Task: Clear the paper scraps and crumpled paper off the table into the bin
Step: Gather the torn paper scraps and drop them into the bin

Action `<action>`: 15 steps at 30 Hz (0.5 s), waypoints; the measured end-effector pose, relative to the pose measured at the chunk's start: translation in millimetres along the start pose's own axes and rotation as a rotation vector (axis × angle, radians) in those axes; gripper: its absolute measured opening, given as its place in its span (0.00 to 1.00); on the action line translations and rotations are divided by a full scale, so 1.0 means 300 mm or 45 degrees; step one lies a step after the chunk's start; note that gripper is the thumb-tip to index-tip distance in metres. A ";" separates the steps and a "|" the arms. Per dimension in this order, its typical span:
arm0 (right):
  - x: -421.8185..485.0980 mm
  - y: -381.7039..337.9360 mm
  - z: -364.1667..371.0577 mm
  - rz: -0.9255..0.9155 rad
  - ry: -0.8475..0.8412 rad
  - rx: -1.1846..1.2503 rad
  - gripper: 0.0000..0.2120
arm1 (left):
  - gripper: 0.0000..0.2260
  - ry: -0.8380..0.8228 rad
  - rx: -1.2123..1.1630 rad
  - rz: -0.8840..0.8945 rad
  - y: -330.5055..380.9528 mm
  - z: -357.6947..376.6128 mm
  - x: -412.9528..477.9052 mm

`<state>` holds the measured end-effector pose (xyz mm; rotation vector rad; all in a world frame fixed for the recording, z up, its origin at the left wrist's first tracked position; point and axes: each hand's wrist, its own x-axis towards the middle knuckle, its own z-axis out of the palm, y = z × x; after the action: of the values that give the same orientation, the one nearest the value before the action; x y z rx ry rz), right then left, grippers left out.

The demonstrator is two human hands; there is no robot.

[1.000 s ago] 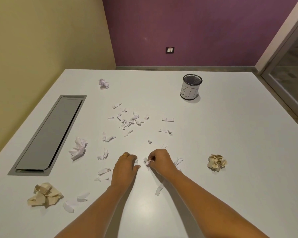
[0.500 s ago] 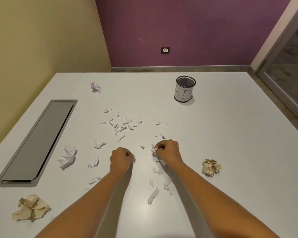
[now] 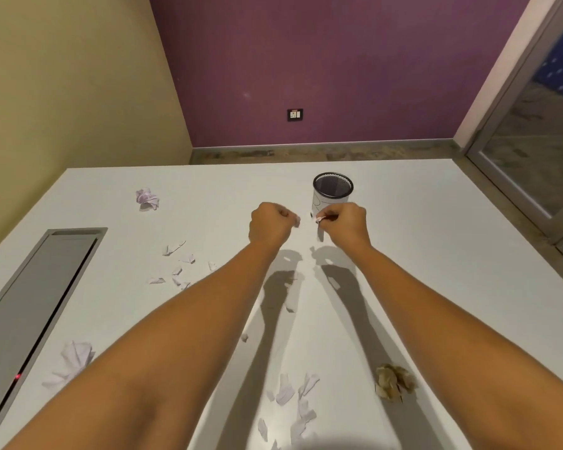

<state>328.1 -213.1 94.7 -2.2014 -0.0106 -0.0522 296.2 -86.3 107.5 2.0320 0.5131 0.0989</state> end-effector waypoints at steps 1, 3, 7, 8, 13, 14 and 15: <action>0.038 -0.005 -0.009 -0.002 0.031 -0.006 0.10 | 0.05 0.002 -0.048 -0.011 0.035 0.016 0.026; 0.111 -0.009 -0.028 0.017 0.094 -0.005 0.09 | 0.08 0.002 -0.085 -0.015 0.092 0.052 0.078; 0.243 -0.001 -0.056 0.102 0.196 0.054 0.07 | 0.03 0.004 -0.087 0.007 0.168 0.117 0.178; 0.270 0.004 -0.060 0.110 0.212 0.058 0.07 | 0.02 0.008 -0.088 0.011 0.178 0.133 0.203; 0.371 0.032 -0.048 0.138 0.245 0.078 0.07 | 0.06 0.042 -0.070 0.016 0.197 0.211 0.309; 0.384 0.037 -0.040 0.144 0.245 0.080 0.07 | 0.06 0.041 -0.066 0.013 0.196 0.226 0.325; 0.397 0.043 -0.031 0.148 0.242 0.081 0.07 | 0.06 0.037 -0.062 0.004 0.194 0.239 0.338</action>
<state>447.2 -229.6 94.9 -2.1212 0.2185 -0.1933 426.7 -128.7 106.8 1.9866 0.5214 0.1415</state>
